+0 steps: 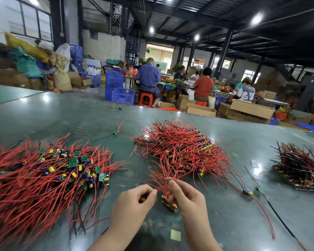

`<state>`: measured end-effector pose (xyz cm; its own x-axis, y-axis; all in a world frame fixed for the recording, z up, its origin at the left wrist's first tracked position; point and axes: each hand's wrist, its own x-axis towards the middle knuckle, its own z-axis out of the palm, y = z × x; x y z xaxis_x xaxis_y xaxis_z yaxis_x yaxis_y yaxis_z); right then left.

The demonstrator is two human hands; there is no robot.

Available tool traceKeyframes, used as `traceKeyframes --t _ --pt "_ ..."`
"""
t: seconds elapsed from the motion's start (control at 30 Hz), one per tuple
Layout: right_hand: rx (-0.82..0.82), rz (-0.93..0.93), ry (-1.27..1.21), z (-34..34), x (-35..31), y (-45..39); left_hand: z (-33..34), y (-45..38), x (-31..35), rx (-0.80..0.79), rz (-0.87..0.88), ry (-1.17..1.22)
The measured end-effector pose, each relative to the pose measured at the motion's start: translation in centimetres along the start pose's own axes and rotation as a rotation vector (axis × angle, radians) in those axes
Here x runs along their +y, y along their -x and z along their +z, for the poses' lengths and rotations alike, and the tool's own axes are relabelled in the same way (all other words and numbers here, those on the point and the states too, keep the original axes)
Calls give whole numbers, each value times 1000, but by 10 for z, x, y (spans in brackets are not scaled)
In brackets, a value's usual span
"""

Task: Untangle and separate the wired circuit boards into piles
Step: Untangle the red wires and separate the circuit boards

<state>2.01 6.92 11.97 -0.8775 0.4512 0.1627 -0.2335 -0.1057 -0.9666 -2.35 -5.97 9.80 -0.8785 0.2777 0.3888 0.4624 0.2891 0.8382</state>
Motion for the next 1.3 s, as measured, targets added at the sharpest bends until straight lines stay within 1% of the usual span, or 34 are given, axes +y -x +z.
traceKeyframes --t 0.1,0.27,0.4,0.5,0.6,0.67,0.73,0.8,0.83,0.87,0.93,0.97,1.0,1.1,1.17,1.2,1.23,1.27,1.3 --pt "53 6 -39 -4 1 -2 0 4 2 42 68 -130" --pt "40 38 -13 -4 -3 -1 -3 5 5 76 154 -360" --pt "55 93 36 -6 0 -1 -3 3 4 134 333 -577" --pt "53 189 21 -6 0 -2 -1 1 -3 207 458 -714" --pt "85 246 5 -7 -1 -3 0 -2 -4 289 510 -849" --pt "67 234 12 -9 -2 -2 -1 -2 -3 266 500 -880" --pt "50 176 -5 -10 -3 -1 -5 0 0 177 392 -779" --pt "44 131 -40 -11 -6 -2 -8 -1 1 88 204 -586" --pt "34 125 -74 -12 -7 -4 -9 -4 0 4 124 -468" --pt "23 125 -127 -12 -9 -5 -11 -7 -1 -117 43 -247" --pt "43 90 -232 -15 -11 -7 -15 -11 1 -352 -121 286" --pt "74 52 -243 -16 -11 -8 -17 -12 5 -436 -194 463" --pt "106 13 -235 -16 -10 -8 -18 -13 8 -497 -241 560" --pt "185 -63 -222 -13 -4 -7 -18 -10 12 -653 -310 676" --pt "203 -72 -211 -12 -2 -7 -17 -9 15 -680 -337 690" --pt "194 -62 -195 -12 -2 -8 -17 -9 15 -649 -325 655" --pt "180 -39 -184 -13 -2 -8 -14 -9 13 -584 -295 569" --pt "171 1 -185 -15 -2 -9 -12 -8 10 -479 -253 419" --pt "165 51 -203 -16 0 -10 -11 -7 8 -353 -185 192"
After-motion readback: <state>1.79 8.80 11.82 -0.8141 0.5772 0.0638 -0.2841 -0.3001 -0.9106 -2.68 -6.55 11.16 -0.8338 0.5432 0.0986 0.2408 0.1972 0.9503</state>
